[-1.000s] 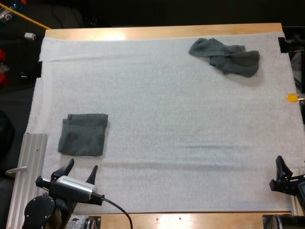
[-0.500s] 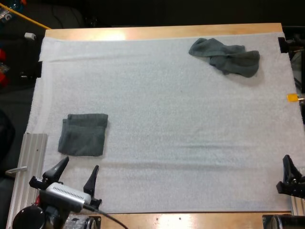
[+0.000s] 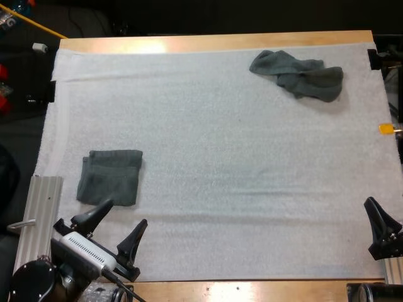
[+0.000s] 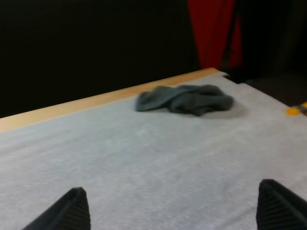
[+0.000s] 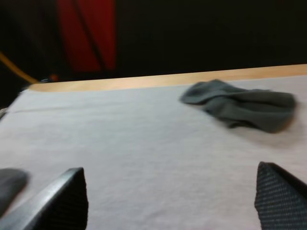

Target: Pick towel from pile, fold and stack

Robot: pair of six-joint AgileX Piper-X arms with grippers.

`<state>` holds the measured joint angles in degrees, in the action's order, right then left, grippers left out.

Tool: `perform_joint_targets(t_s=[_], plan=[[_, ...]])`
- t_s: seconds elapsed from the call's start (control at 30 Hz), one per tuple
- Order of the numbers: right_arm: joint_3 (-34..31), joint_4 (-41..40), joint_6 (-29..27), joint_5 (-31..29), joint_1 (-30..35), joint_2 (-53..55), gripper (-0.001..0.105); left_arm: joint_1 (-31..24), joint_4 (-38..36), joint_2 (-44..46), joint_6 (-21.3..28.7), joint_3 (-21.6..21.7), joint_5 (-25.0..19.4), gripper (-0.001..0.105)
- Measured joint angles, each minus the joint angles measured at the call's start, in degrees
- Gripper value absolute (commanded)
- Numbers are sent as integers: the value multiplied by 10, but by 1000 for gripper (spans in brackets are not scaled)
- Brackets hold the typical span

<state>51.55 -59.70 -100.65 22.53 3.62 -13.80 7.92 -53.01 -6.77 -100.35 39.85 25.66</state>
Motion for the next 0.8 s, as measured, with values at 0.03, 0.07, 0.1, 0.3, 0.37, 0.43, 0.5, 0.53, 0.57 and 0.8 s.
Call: perform_joint_targets(t_s=[0.03,0.07,0.1,0.3,0.37,0.43,0.5,0.53,0.57,0.8], plan=[[5,0,0,9,0,-7,70,10,0,-6,0,2,0,69],[8,0,0,16,0,-15,70,19,0,-12,0,4,1,69],[12,0,0,21,0,-22,70,25,0,-19,0,7,3,69],[18,22,-1,27,0,-84,70,33,5,-58,0,16,4,69],[18,41,-3,27,0,-116,70,33,4,-69,0,16,4,69],[18,64,-4,28,0,-148,70,33,4,-78,0,16,4,69],[18,89,-1,28,0,-183,70,33,4,-85,0,16,4,69],[18,104,0,28,0,-199,70,33,4,-88,0,16,4,69],[18,116,4,27,0,-216,70,33,4,-91,0,16,4,69],[20,235,57,1,0,-349,70,33,7,-92,0,16,4,69]])
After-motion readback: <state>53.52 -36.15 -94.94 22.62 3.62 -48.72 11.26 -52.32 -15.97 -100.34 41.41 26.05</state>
